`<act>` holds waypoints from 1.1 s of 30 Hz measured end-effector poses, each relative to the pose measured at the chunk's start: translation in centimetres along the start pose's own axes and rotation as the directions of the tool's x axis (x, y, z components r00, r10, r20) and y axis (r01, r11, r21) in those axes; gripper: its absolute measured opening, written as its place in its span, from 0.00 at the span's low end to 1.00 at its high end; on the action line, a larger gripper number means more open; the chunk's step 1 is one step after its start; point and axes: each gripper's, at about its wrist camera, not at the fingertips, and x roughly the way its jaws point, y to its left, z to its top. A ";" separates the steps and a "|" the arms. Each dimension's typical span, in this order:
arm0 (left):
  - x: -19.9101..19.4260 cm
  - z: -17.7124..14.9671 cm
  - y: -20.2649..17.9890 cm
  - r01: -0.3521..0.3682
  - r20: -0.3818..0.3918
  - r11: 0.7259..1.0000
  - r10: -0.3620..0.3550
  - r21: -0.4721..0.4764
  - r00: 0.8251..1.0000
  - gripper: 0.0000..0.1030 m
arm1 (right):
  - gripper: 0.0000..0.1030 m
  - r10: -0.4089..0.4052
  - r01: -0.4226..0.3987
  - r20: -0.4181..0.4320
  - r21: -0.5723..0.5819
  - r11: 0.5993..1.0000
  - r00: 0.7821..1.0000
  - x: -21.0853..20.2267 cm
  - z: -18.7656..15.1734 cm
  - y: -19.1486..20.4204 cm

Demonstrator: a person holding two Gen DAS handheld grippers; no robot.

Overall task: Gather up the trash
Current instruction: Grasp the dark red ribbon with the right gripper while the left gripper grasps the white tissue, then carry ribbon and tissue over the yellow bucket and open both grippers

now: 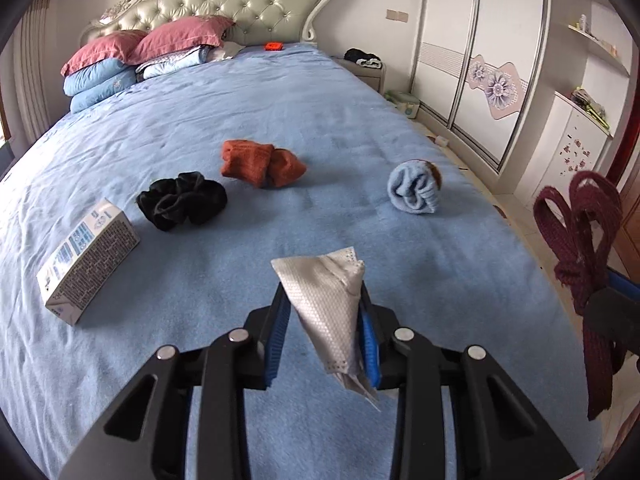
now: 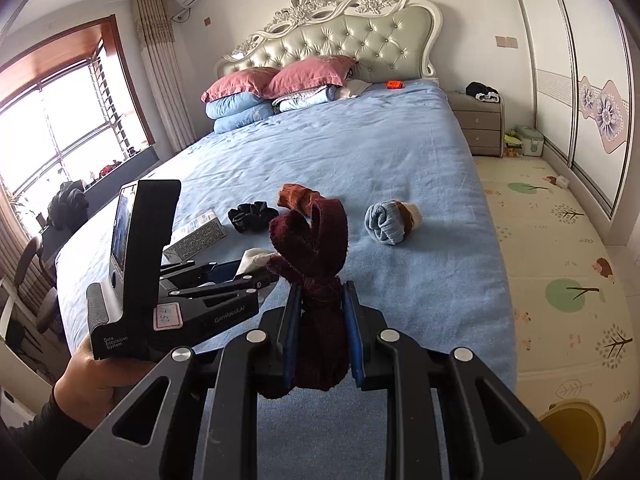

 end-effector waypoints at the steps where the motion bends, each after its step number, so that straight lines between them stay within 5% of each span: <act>1: -0.5 -0.1 -0.5 0.018 0.007 1.000 -0.018 0.001 1.000 0.32 | 0.20 0.001 -0.001 0.010 0.001 1.000 1.000 -0.5 -0.1 -0.1; 15: -6.4 0.1 -9.7 0.228 0.065 0.967 -0.236 0.111 0.970 0.32 | 0.20 -0.100 0.092 0.139 0.063 0.994 0.985 -9.7 -2.6 -4.9; 24: -5.2 -0.9 -19.0 0.354 -0.025 0.908 -0.358 0.224 0.934 0.32 | 0.20 -0.219 0.193 0.137 0.181 0.964 0.966 -15.4 -6.3 -11.6; 33: -2.5 -3.2 -29.3 0.476 -0.178 0.819 -0.442 0.318 0.879 0.32 | 0.20 -0.370 0.319 0.098 0.335 0.887 0.924 -20.8 -11.9 -18.8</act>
